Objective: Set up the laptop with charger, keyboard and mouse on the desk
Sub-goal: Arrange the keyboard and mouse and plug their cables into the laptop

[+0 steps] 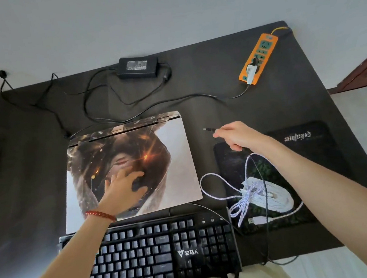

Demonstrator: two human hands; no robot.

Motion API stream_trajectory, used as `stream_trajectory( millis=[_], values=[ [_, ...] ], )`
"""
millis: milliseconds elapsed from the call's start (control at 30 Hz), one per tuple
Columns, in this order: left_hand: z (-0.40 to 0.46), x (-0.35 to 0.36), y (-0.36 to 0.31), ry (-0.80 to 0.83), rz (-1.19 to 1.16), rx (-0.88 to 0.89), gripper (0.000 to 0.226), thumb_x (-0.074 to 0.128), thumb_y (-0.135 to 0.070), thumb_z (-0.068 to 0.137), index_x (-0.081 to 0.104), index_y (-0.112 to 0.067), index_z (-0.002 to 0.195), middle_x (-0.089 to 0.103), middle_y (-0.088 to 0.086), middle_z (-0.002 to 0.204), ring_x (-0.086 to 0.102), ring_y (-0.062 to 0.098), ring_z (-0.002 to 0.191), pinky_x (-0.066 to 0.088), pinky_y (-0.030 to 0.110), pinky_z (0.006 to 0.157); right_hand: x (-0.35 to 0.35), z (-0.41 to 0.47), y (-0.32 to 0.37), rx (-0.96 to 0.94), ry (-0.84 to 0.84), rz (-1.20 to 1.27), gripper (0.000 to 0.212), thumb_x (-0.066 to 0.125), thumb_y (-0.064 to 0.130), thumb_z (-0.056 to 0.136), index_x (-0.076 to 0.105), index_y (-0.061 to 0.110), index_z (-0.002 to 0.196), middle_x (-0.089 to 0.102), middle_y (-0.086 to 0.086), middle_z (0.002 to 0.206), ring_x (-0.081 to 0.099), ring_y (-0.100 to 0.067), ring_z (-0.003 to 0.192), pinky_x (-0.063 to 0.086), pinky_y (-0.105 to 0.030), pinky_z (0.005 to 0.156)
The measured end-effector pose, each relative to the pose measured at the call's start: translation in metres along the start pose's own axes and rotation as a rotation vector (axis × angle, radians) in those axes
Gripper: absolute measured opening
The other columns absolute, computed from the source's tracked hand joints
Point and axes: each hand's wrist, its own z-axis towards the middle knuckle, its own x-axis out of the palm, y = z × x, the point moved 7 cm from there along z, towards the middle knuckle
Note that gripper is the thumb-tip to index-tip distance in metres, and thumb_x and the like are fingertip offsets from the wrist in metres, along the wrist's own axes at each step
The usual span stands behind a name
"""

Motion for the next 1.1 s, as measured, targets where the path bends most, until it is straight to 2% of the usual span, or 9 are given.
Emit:
stream_trajectory(
  millis=[67,167,267,367,433,533,667,833,1100],
  values=[
    [0.015,-0.008,-0.023,-0.083,-0.077,-0.031,0.049,0.056,-0.036,0.087,0.045,-0.024,0.133,0.033,0.009,0.147,0.029,0.032,0.134,0.022,0.054,0.113,0.004,0.013,-0.005,-0.027,-0.034,0.004,0.035,0.043,0.032,0.096,0.064,0.004,0.100,0.031,0.000,0.046,0.029,-0.010,0.031,0.028,-0.019,0.039],
    [0.038,-0.018,-0.052,-0.144,-0.089,-0.036,0.048,0.051,-0.035,0.090,0.040,-0.023,0.135,0.028,0.007,0.150,0.024,0.033,0.137,0.020,0.056,0.113,0.015,0.033,-0.009,-0.061,-0.021,-0.021,0.032,0.034,0.021,0.099,0.062,0.006,0.102,0.041,-0.002,0.052,0.036,-0.005,0.029,0.030,-0.015,0.035],
    [0.071,-0.025,-0.074,-0.179,-0.106,-0.053,0.051,0.048,-0.036,0.092,0.033,-0.025,0.139,0.019,0.003,0.154,0.008,0.030,0.143,0.009,0.063,0.112,0.024,0.057,-0.015,-0.062,0.046,-0.075,0.030,0.035,0.014,0.097,0.062,0.004,0.106,0.054,0.000,0.073,0.049,-0.011,0.058,0.036,-0.021,0.055],
    [0.104,-0.034,-0.094,-0.237,-0.090,-0.028,0.055,0.048,-0.039,0.092,0.029,-0.027,0.142,0.015,0.000,0.156,0.002,0.024,0.145,0.003,0.064,0.110,0.032,0.071,-0.017,-0.076,0.042,-0.250,0.027,0.039,0.033,0.095,0.059,0.017,0.101,0.059,-0.001,0.091,0.052,-0.022,0.085,0.037,-0.030,0.073],
    [0.132,-0.037,-0.108,-0.255,-0.071,-0.023,0.056,0.047,-0.042,0.091,0.029,-0.028,0.142,0.018,-0.002,0.155,0.004,0.021,0.145,0.000,0.064,0.109,0.032,0.081,-0.018,-0.098,-0.016,-0.293,0.028,0.038,0.041,0.095,0.056,0.020,0.096,0.061,-0.002,0.095,0.056,-0.025,0.091,0.036,-0.032,0.073],
    [0.156,-0.039,-0.119,-0.295,-0.117,-0.046,0.045,0.046,-0.040,0.091,0.043,-0.027,0.134,0.039,-0.001,0.144,0.023,0.021,0.139,-0.003,0.063,0.110,0.033,0.083,-0.019,-0.138,-0.069,-0.300,0.022,0.043,0.035,0.095,0.056,0.022,0.106,0.065,-0.001,0.108,0.058,-0.028,0.100,0.038,-0.034,0.076],
    [0.162,-0.042,-0.120,-0.415,-0.095,-0.053,0.041,0.051,-0.049,0.084,0.057,-0.026,0.117,0.054,0.004,0.122,0.042,0.026,0.122,0.009,0.051,0.113,0.035,0.084,-0.012,-0.211,-0.072,-0.248,0.015,0.049,0.029,0.093,0.057,0.024,0.105,0.068,0.001,0.102,0.059,-0.026,0.097,0.039,-0.034,0.075],
    [0.171,-0.045,-0.127,-0.452,-0.024,-0.012,0.046,0.050,-0.053,0.074,0.059,-0.019,0.102,0.057,0.006,0.108,0.047,0.028,0.108,0.027,0.041,0.099,0.039,0.092,-0.010,-0.222,0.016,-0.158,0.011,0.053,0.025,0.090,0.059,0.026,0.100,0.066,0.005,0.095,0.057,-0.021,0.095,0.038,-0.032,0.075],
    [0.176,-0.047,-0.126,-0.452,-0.073,-0.053,0.036,0.049,-0.041,0.070,0.060,-0.017,0.094,0.058,0.004,0.102,0.047,0.026,0.104,0.028,0.035,0.093,0.043,0.091,-0.015,-0.263,0.102,-0.241,0.010,0.054,0.025,0.090,0.060,0.025,0.098,0.067,0.004,0.096,0.057,-0.021,0.093,0.032,-0.029,0.071]
  ],
)
